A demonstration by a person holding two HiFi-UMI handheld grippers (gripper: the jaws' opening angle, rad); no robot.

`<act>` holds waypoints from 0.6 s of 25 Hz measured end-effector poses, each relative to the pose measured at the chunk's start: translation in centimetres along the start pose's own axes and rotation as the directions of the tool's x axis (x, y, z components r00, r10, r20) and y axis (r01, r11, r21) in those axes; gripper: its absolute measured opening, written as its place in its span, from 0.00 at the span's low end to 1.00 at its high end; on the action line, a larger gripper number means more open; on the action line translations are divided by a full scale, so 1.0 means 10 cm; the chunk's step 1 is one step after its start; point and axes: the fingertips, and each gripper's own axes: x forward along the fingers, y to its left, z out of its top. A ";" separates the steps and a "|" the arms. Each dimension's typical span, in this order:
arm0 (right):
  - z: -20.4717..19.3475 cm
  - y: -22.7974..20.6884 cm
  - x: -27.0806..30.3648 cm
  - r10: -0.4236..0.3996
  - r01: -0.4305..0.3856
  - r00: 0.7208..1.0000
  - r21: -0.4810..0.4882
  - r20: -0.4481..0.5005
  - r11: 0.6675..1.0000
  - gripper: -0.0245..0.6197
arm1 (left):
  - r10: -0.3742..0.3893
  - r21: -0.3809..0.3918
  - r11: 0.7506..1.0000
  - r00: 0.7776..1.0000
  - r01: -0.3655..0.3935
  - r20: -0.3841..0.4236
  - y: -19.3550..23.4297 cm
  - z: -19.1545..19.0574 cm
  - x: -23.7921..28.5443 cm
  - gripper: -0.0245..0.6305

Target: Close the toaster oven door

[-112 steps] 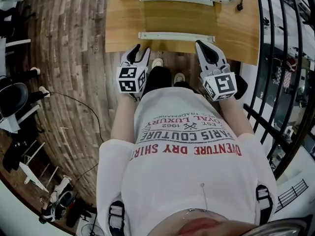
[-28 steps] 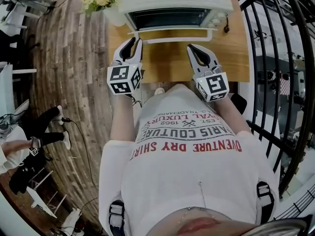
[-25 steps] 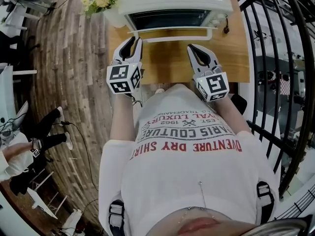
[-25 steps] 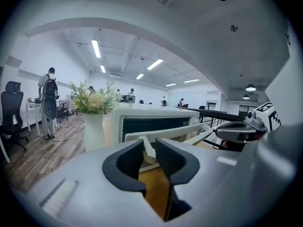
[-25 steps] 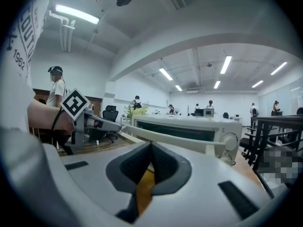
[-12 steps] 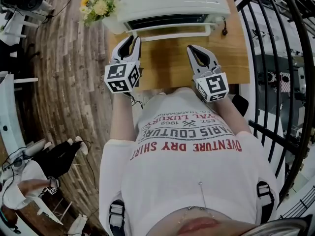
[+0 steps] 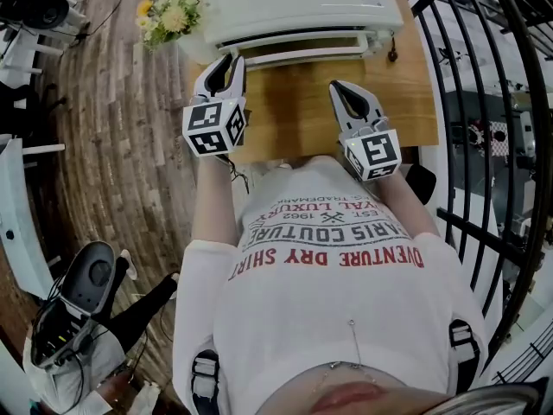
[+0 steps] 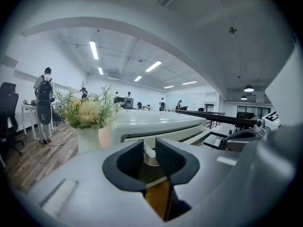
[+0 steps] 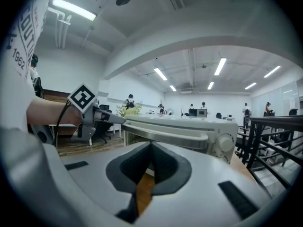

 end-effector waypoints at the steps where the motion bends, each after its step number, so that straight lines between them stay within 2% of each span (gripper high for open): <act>1: -0.01 -0.01 0.00 -0.004 0.004 1.000 0.001 -0.002 1.000 0.05 | -0.001 -0.001 1.000 1.000 0.001 0.001 0.01 0.01 0.01 0.17; 15: -0.05 -0.03 -0.07 -0.037 0.037 0.999 0.011 -0.018 0.999 0.05 | -0.017 -0.014 1.000 1.000 0.017 0.012 0.06 0.07 0.11 0.17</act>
